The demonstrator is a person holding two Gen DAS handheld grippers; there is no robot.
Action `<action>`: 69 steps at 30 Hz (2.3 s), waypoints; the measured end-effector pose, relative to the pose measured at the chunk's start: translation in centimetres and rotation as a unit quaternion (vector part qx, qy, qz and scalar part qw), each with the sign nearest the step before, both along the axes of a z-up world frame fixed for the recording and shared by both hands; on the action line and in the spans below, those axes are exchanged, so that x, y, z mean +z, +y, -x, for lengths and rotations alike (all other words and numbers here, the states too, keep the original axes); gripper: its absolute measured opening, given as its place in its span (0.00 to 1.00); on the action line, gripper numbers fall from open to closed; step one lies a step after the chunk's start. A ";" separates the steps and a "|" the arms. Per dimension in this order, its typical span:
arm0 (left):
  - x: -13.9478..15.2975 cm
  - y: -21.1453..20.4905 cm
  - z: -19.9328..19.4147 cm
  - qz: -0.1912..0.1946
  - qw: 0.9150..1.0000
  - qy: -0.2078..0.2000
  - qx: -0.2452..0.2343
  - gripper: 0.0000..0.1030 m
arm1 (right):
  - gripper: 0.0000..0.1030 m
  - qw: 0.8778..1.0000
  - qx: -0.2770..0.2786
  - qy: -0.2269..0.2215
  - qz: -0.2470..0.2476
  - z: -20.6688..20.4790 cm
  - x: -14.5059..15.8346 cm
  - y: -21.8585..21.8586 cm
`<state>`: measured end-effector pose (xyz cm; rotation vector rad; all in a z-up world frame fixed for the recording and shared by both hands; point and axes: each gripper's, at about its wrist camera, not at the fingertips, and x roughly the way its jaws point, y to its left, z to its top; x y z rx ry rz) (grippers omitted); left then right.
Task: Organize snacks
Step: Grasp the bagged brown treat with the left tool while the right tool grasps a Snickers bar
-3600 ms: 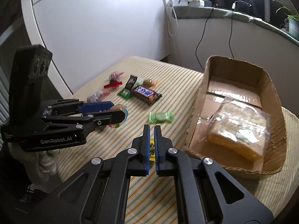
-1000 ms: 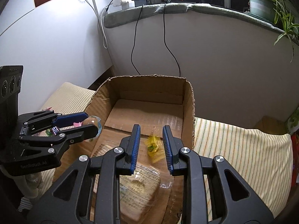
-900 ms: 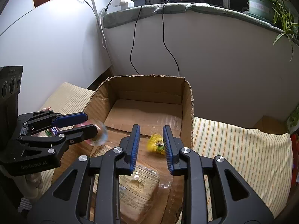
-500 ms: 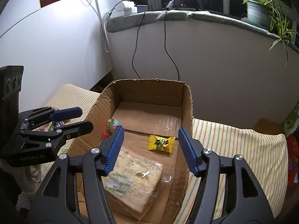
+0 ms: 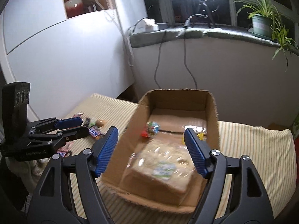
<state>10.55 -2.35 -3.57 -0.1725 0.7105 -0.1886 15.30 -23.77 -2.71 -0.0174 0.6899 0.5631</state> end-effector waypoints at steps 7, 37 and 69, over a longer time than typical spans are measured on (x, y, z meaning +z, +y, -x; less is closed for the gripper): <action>0.1 4.5 4.5 0.003 0.999 -0.006 0.053 0.49 | 0.74 0.998 0.056 0.012 0.009 3.2 0.0 3.5; -6.6 14.9 7.0 0.049 0.987 0.075 0.135 0.46 | 0.67 0.945 0.299 0.037 0.128 8.5 -8.7 22.9; -8.8 15.9 4.6 0.028 0.987 0.110 0.116 0.40 | 0.40 0.894 0.405 0.058 0.186 7.6 -12.2 28.4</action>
